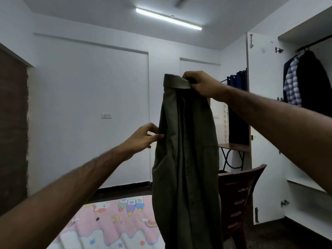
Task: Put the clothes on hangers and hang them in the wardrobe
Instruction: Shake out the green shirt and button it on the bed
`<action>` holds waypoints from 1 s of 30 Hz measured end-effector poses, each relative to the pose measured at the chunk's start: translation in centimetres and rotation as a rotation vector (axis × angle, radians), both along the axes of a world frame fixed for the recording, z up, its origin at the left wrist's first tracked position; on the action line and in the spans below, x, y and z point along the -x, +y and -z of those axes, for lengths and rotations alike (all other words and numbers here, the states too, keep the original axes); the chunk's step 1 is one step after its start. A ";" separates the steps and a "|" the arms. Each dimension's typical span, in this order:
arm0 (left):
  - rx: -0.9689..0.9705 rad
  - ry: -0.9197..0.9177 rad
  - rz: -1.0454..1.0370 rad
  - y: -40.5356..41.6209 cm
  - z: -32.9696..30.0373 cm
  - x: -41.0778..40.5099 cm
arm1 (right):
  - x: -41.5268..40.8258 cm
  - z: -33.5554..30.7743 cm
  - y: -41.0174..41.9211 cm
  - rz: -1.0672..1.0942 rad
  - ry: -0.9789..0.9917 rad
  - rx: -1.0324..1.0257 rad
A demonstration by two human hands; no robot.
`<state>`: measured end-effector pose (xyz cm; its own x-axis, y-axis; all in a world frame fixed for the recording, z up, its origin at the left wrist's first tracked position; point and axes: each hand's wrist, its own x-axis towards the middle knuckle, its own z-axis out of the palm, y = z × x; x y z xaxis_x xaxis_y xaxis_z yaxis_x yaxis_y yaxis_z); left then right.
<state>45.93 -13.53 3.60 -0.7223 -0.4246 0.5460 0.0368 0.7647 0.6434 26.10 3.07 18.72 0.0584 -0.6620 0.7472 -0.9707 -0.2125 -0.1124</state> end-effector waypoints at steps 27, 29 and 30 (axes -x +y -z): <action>0.526 0.324 -0.591 -2.8 -11.6 -11.3 | -0.9 -7.0 1.0 0.392 0.093 0.163; 0.523 0.260 -0.602 -2.3 -12.1 -12.6 | -2.6 -7.8 0.4 0.357 0.056 0.207; 0.533 0.211 -0.611 -2.1 -12.0 -13.3 | -3.4 -8.1 0.2 0.339 0.043 0.224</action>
